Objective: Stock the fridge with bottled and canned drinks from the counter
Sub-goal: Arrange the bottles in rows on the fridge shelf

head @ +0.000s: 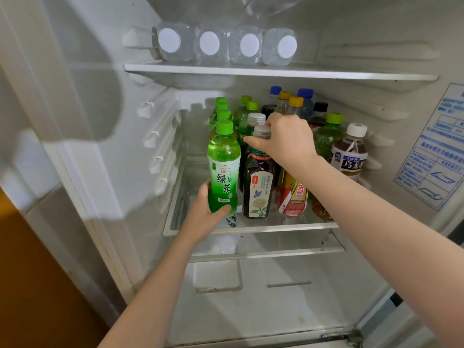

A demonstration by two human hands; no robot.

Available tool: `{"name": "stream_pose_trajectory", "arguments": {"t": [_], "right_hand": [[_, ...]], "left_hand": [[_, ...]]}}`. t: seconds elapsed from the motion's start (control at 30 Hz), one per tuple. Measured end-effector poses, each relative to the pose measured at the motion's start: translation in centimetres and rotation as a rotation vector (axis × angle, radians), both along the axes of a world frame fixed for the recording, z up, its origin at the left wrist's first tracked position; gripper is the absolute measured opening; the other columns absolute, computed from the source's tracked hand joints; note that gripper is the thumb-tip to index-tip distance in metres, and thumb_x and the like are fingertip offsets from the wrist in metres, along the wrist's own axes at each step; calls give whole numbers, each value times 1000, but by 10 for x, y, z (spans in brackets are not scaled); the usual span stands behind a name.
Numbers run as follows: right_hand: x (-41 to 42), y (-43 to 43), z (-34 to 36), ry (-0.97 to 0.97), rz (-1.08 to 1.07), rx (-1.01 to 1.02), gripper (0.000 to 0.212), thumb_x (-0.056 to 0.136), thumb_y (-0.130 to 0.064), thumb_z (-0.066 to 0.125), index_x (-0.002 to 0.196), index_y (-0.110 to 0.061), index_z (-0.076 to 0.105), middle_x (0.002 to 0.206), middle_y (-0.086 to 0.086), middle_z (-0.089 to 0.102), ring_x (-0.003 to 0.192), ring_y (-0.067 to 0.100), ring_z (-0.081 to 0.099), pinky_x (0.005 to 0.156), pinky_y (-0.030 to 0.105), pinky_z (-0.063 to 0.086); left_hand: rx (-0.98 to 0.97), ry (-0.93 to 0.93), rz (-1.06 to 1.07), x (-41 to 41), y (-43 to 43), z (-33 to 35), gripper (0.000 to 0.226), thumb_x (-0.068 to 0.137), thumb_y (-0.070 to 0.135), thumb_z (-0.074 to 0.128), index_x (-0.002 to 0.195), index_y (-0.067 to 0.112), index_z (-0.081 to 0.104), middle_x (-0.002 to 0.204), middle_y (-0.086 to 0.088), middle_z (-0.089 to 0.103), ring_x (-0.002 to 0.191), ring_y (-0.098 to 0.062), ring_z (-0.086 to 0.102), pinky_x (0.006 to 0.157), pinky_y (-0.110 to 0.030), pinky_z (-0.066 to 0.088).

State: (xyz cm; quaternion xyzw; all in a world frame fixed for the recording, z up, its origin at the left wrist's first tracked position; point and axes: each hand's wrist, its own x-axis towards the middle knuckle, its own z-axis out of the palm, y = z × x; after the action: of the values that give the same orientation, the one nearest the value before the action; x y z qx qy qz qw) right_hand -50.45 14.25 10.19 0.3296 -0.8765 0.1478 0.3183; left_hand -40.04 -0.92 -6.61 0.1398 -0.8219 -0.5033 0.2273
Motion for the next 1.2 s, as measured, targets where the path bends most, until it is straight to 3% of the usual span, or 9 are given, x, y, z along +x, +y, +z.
{"name": "stream_pose_trajectory", "arguments": {"t": [0.13, 0.27, 0.43, 0.9, 1.2], "right_hand": [[1, 6, -6, -42, 48, -81, 65, 72, -68, 61, 100, -10, 61, 86, 7, 68, 79, 25, 64, 62, 32, 50], [0, 9, -10, -220, 153, -106, 54, 74, -53, 70, 108, -12, 59, 96, 4, 67, 86, 21, 63, 66, 29, 47], [-4, 5, -8, -291, 207, -118, 48, 77, -41, 71, 111, -9, 57, 101, 5, 66, 83, 16, 58, 62, 23, 38], [-10, 1, -12, -310, 211, -152, 53, 79, -37, 71, 119, -8, 53, 109, 9, 66, 95, 23, 61, 69, 26, 42], [-12, -1, -9, -322, 187, -148, 55, 78, -37, 72, 122, -9, 53, 112, 9, 65, 98, 24, 61, 72, 27, 43]], "left_hand": [[14, 6, -3, 1, -2, -1, 75, 78, 28, 73, 139, 33, 31, 102, 39, 52, 92, 31, 47, 66, 0, 40], [20, 22, -13, 1, -5, -3, 74, 78, 24, 74, 139, 29, 33, 103, 38, 51, 92, 31, 47, 64, 4, 40], [46, 29, -25, 1, -6, -3, 71, 78, 22, 75, 136, 31, 34, 104, 35, 52, 92, 30, 49, 65, 5, 40], [47, 21, -41, 4, -7, -1, 63, 79, 23, 74, 123, 43, 34, 107, 34, 54, 96, 25, 51, 68, 3, 42], [33, 8, -53, 5, -7, 0, 66, 80, 26, 73, 131, 38, 34, 108, 36, 53, 99, 23, 50, 74, -4, 41]]}}
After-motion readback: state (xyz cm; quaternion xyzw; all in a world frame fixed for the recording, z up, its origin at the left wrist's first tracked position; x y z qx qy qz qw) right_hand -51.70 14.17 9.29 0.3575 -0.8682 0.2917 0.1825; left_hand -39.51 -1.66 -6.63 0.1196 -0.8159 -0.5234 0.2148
